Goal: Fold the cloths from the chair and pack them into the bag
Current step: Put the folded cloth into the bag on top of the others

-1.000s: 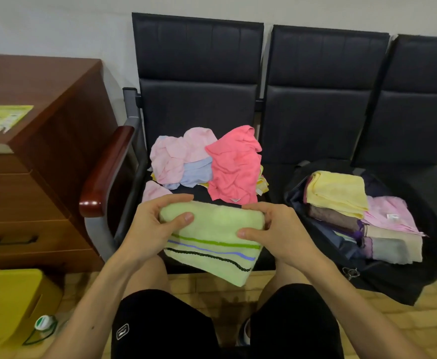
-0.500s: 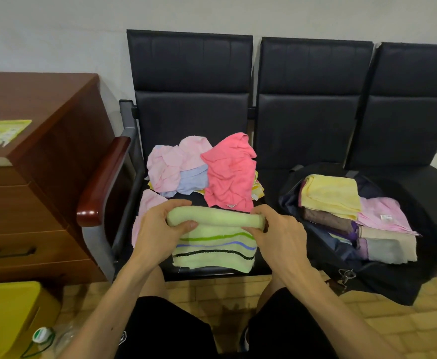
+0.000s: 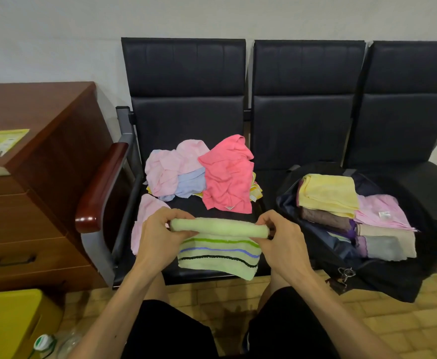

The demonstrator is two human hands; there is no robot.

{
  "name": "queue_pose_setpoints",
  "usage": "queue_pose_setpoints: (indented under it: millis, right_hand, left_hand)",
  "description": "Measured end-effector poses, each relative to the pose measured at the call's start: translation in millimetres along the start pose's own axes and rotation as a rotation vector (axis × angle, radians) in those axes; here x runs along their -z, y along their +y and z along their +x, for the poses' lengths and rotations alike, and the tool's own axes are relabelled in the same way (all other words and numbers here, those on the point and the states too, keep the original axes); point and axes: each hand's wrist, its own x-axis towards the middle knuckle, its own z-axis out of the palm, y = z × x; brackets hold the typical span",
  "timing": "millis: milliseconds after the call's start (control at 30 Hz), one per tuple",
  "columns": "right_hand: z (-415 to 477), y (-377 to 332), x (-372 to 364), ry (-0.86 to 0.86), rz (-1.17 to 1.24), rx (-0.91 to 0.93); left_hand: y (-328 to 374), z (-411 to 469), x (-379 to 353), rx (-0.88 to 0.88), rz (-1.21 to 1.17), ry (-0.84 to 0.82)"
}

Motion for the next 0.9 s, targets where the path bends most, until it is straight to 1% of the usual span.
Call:
queue_pose_setpoints:
  millis: [67, 133, 167, 233, 267, 333, 367, 433, 500, 533, 567, 633, 700, 733, 800, 833, 900]
  right_hand:
    - [-1, 0, 2, -0.054, 0.048, -0.026]
    - [0, -3, 8, -0.118, 0.239, -0.09]
    - [0, -7, 14, -0.15, 0.382, -0.133]
    - [1, -10, 22, -0.259, 0.702, -0.193]
    - [-2, -15, 26, -0.363, 0.765, -0.222]
    - [-12, -28, 23, -0.571, 0.743, -0.241]
    - [-19, -28, 17, -0.62, 0.72, -0.274]
    - [-26, -29, 6, -0.699, 0.758, -0.341]
    - [-23, -30, -1, -0.675, 0.86, -0.346]
    - [-21, -29, -2, -0.651, 0.915, -0.357]
    - [-18, -30, 1, -0.642, 0.949, -0.347]
    - [-14, -27, 9, -0.586, 0.988, -0.365]
    - [-13, -20, 15, -0.514, 0.998, -0.406]
    - [-12, -12, 20, -0.48, 1.011, -0.426]
    - [-10, 5, 23, -0.421, 1.032, -0.471]
    - [-8, 16, 28, -0.366, 1.039, -0.507]
    - [-7, 36, 42, -0.27, 1.084, -0.563]
  left_hand:
    - [-1, -1, 2, -0.03, 0.04, 0.016]
    - [0, -1, 8, -0.077, 0.037, -0.022]
    - [2, -1, 11, -0.106, -0.041, -0.068]
    - [7, 0, 17, -0.142, -0.3, -0.184]
    - [10, 1, 20, -0.13, -0.416, -0.215]
    - [20, 4, 21, -0.094, -0.52, -0.223]
    - [23, 6, 19, -0.087, -0.517, -0.23]
    - [21, 15, 17, -0.096, -0.388, -0.206]
    - [13, 23, 12, -0.087, -0.265, -0.143]
    - [8, 25, 9, -0.055, -0.263, -0.119]
    - [4, 26, 5, -0.002, -0.308, -0.102]
    - [8, 22, -9, 0.187, -0.516, -0.122]
    - [12, 14, -23, 0.473, -0.787, -0.224]
    - [14, 11, -34, 0.602, -0.893, -0.305]
    - [14, 0, -51, 0.76, -1.039, -0.483]
    - [16, -4, -62, 0.832, -1.058, -0.571]
    - [13, -13, -89, 0.884, -0.995, -0.711]
